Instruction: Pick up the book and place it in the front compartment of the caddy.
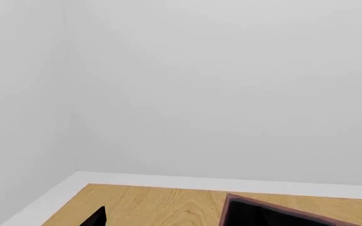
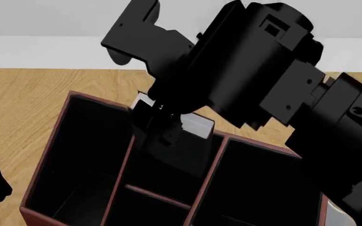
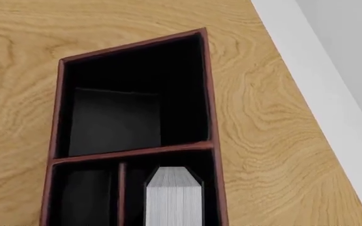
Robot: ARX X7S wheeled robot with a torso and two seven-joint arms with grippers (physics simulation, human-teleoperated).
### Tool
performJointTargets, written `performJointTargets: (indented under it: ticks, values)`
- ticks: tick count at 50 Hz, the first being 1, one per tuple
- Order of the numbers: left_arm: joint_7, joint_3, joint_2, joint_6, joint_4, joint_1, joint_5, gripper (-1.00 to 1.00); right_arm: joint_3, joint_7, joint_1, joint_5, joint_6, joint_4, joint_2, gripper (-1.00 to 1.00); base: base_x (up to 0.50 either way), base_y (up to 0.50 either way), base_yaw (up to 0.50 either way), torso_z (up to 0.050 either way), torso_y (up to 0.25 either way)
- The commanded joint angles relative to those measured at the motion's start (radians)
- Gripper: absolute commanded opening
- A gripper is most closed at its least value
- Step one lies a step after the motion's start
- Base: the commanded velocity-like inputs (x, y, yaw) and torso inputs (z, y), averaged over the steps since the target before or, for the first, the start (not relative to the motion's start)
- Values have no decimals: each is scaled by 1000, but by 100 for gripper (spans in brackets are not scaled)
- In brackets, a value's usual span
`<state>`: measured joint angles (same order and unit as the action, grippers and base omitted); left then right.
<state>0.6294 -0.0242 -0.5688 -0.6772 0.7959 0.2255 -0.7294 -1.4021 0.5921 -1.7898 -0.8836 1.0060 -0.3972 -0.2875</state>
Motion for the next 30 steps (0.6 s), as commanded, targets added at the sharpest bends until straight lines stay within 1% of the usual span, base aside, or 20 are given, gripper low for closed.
performJointTargets:
  ticks: [1, 30]
  values:
    - [5, -1, -2, -5, 3, 7, -8, 100, -1, -7, 14, 47, -36, -4, -7, -100, 0, 0, 0, 0, 0]
    - [1, 1, -9, 19, -4, -14, 0, 100, -9, -40, 95, 57, -68, -16, -13, -100, 0, 0, 0, 0, 1]
